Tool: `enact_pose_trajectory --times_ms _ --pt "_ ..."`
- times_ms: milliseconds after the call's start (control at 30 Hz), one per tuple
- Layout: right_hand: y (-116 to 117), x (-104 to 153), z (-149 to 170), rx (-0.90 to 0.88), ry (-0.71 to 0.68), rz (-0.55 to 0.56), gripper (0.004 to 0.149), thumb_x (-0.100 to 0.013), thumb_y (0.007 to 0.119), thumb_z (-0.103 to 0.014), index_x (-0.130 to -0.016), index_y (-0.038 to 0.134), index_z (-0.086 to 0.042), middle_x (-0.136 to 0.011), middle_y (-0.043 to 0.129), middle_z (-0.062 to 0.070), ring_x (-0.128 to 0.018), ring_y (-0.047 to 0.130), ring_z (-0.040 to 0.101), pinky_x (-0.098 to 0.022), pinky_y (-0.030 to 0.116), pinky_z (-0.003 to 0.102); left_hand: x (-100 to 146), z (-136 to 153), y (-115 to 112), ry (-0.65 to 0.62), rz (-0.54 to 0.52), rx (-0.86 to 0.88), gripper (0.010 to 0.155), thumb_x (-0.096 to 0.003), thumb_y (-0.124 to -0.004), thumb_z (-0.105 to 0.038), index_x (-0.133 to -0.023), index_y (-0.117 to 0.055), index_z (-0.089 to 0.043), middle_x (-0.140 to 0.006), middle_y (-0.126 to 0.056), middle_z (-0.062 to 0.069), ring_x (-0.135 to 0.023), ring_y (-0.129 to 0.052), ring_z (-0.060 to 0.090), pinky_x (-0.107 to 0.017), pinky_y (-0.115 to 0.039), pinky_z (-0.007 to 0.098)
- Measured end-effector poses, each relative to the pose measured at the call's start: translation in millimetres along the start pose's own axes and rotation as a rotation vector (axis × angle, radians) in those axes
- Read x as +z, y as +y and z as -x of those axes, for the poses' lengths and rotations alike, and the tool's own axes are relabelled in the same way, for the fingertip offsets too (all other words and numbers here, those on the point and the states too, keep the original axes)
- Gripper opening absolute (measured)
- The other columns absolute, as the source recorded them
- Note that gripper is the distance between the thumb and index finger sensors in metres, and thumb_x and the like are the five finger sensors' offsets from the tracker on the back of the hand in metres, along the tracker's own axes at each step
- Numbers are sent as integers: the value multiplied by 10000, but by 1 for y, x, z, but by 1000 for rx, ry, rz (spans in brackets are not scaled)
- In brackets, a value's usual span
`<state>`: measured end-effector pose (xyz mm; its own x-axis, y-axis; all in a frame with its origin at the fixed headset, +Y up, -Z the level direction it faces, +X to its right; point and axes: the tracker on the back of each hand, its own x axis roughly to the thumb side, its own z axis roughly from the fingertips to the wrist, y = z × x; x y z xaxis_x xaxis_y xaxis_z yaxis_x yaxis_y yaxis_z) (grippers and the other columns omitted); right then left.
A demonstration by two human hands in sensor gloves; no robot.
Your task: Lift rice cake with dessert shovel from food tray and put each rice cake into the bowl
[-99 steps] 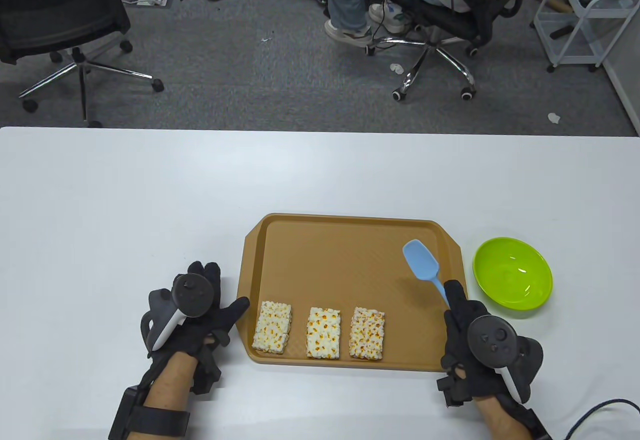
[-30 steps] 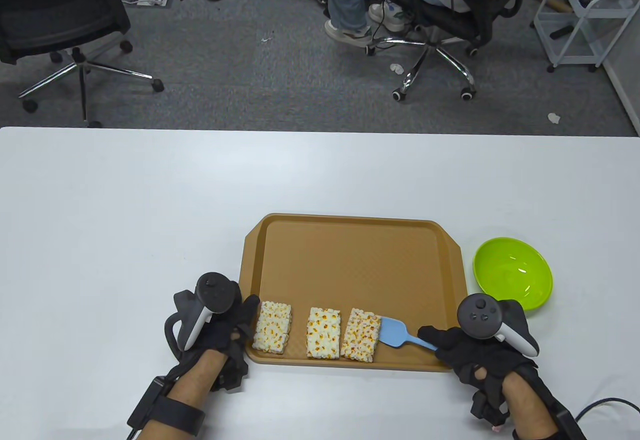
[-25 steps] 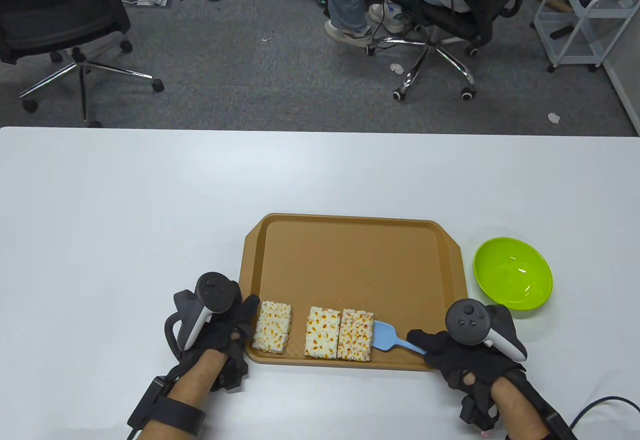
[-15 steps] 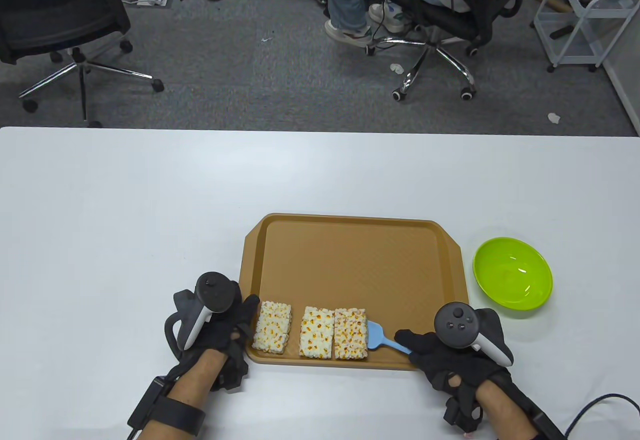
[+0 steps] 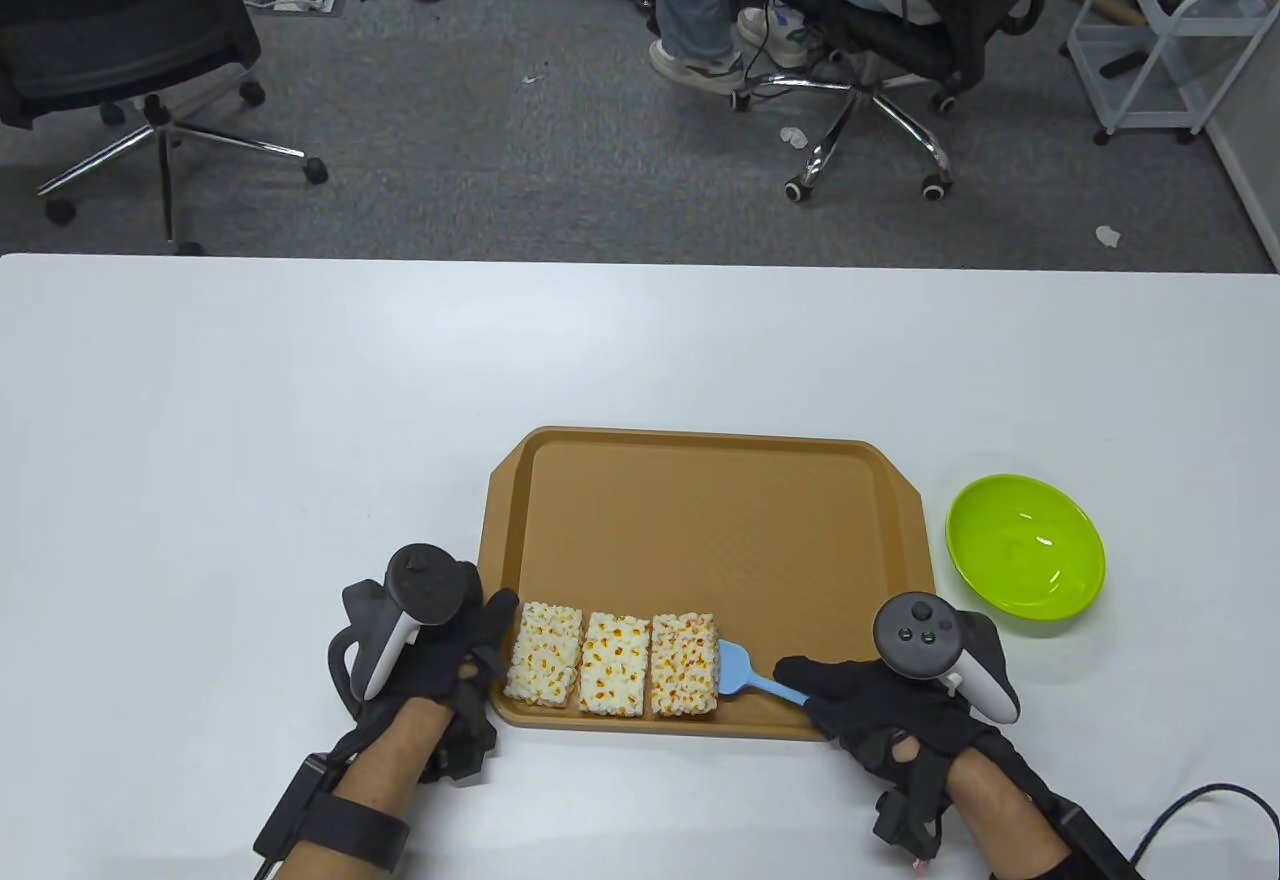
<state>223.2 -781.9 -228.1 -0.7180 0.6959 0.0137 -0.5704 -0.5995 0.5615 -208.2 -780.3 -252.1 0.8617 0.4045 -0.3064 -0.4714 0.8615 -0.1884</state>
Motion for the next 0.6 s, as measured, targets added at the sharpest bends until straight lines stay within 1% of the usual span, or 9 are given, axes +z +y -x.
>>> enact_pose_trajectory --times_ms 433,600 --pt "-17 8 6 -159 -27 32 561 -373 726 -329 -927 719 -242 -597 924 -11 -246 955 163 -97 863 310 -1 2 1 1 4 6 674 -470 -774 -555 -973 -665 -120 -421 -1022 59 -49 -1048 137 57 -867 311" --pt "-27 14 7 -180 -37 75 561 -373 728 -329 -927 720 -242 -597 924 -8 -246 955 163 -96 863 311 -1 2 1 1 6 8 673 -470 -773 -556 -973 -666 -122 -421 -1023 57 -49 -1049 135 58 -867 310"
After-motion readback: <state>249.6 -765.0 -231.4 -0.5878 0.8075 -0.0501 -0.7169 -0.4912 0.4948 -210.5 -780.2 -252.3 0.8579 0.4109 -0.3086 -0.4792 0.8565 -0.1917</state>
